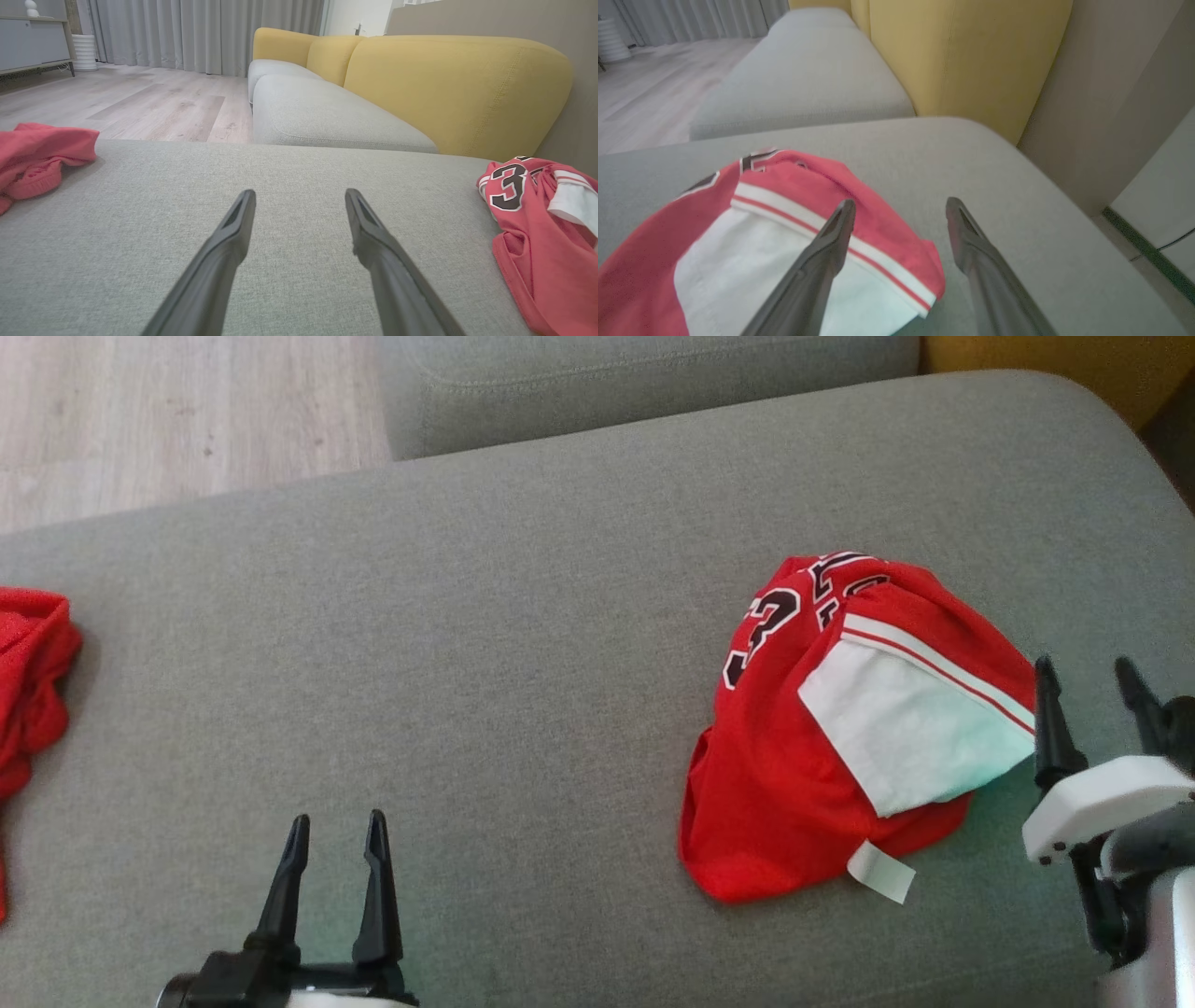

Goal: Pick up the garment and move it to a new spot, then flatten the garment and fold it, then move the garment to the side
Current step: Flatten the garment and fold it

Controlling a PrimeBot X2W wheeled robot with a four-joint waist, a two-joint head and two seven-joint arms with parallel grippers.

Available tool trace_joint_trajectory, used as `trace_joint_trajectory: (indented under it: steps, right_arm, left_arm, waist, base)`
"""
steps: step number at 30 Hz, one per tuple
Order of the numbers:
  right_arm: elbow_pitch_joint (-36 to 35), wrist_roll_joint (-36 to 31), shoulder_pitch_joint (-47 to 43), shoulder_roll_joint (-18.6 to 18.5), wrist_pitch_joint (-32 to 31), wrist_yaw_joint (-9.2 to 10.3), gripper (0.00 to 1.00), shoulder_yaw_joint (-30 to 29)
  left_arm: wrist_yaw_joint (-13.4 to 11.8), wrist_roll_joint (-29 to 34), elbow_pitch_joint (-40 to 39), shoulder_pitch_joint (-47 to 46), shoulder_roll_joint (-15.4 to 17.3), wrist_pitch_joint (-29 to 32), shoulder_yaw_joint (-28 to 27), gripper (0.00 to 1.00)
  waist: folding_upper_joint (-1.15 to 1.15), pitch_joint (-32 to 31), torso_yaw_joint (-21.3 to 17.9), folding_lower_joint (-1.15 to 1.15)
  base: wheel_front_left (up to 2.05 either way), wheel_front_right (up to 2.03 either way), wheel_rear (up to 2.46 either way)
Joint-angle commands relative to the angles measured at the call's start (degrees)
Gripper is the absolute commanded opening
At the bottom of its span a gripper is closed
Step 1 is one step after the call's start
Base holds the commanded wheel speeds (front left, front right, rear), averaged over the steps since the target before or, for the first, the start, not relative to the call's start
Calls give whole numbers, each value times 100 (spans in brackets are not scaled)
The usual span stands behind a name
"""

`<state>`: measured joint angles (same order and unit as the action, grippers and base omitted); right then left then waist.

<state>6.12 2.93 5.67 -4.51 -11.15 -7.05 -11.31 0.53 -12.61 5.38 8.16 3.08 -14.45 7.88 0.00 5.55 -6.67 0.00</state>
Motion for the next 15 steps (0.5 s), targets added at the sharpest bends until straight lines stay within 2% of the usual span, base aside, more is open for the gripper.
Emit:
trace_joint_trajectory:
  steps: [1,8,15]
  right_arm:
    - [-323,-154,90,-129,250,-44,100,171]
    - [-754,-763,-418,-22,1389,-44,100,175]
    - [-216,-1004,-821,125,2486,-44,100,390]
  left_arm:
    - [-1,42,-150,-143,-20,-55,-149,100]
    - [-25,29,-204,-51,-20,-55,-108,100]
    - [-46,31,-223,-10,-20,-55,-71,100]
  waist:
    - [0,-67,20,0]
    - [0,-181,72,0]
    - [0,-209,117,0]
  base:
    - [0,0,0]
    - [0,0,0]
    - [0,0,0]
